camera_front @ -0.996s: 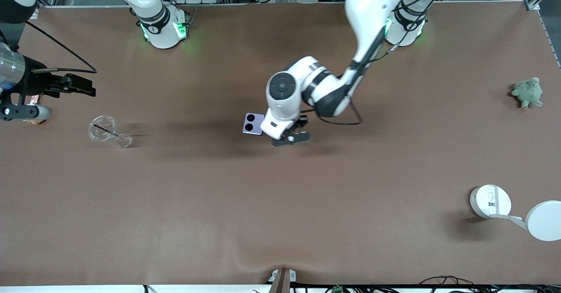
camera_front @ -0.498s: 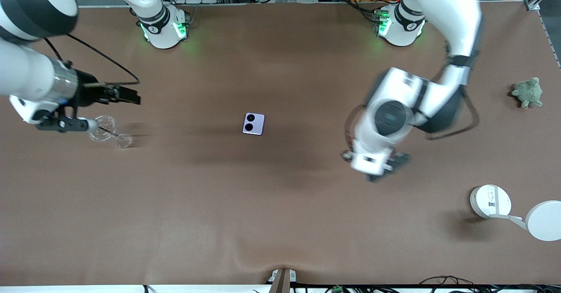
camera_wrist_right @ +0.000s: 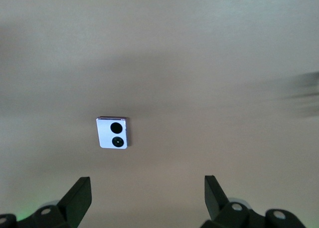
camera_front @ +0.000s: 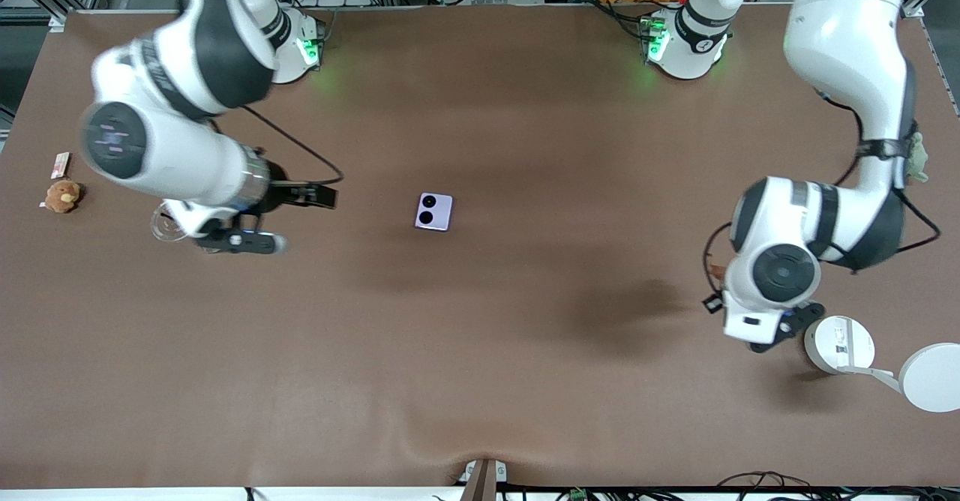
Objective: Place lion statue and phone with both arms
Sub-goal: 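Carry the lion toward the lamp base while the right gripper reaches the phone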
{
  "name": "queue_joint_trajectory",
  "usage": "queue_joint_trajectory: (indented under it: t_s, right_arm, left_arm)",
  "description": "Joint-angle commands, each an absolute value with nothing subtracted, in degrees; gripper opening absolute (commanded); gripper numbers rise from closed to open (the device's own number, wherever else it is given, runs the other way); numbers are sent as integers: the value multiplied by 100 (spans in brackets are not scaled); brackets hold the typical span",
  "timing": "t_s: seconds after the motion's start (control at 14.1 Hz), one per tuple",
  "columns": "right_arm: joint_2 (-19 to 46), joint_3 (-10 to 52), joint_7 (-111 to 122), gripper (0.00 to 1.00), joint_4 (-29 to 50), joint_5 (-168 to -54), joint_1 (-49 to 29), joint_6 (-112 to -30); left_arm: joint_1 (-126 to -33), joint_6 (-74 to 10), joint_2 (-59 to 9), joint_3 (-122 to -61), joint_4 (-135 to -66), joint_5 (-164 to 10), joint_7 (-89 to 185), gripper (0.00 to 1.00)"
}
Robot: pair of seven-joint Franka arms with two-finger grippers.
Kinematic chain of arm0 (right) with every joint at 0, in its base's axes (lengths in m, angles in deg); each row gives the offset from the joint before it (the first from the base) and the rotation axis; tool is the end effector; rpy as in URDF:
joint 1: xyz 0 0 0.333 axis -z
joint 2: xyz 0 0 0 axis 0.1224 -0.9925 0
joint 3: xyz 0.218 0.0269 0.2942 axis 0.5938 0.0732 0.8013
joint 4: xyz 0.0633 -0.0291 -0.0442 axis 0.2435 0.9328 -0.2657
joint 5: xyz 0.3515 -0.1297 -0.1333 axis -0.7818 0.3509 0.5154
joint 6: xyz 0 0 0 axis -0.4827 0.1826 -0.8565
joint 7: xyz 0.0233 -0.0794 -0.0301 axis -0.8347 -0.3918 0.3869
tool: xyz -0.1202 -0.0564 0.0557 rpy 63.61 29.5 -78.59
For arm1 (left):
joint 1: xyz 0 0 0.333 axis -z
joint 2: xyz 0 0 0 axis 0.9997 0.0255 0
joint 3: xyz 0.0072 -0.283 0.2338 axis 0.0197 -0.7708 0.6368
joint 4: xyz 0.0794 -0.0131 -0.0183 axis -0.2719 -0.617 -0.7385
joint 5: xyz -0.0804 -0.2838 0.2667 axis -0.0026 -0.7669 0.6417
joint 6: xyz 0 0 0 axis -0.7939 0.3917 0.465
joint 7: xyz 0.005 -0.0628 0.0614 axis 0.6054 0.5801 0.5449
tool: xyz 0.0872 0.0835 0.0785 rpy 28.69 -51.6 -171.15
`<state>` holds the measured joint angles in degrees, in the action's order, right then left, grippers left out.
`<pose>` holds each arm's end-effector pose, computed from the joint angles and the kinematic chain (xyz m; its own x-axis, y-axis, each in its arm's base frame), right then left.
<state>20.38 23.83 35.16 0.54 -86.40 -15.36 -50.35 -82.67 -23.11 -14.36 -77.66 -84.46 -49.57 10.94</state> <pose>0.5909 0.2485 0.4832 0.9618 -0.1041 -0.2532 -0.1340 -0.9856 -0.1035 0.7186 -0.0840 0.3089 0.8965 0.4430 0.0118 0.4234 -0.8485 -0.3174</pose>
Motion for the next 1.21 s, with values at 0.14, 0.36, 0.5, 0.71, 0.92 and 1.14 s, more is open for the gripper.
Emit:
queue_joint_trajectory:
  t_s: [0.14,0.36,0.5,0.71,0.92,1.14]
  right_arm:
    - [1575,2329,3611,100,260,-8699,-2143,-5578]
    - [1364,2329,3603,100,698,-8699,-2469,-6359]
    - [1110,2329,3603,100,901,-8699,-2671,-6922]
    - [828,2329,3603,100,902,-8690,-2865,-7117]
    - [730,2329,3603,100,1243,-8699,-3050,-7686]
    - [730,2329,3673,100,1718,-8725,-3225,-8347]
  left_arm:
    - [-8730,-2937,-1100,-7804,-8281,-4838,2986,0]
    - [-9099,-3138,-897,-7804,-8245,-4864,4392,0]
    - [-9179,-3192,-765,-7804,-8254,-4838,4703,0]
    - [-9424,-3227,-659,-7768,-8254,-4847,4826,0]
    - [-9486,-3744,-650,-7768,-8245,-4882,5021,0]
    - [-9530,-4385,-283,-7768,-7992,-4908,4977,0]
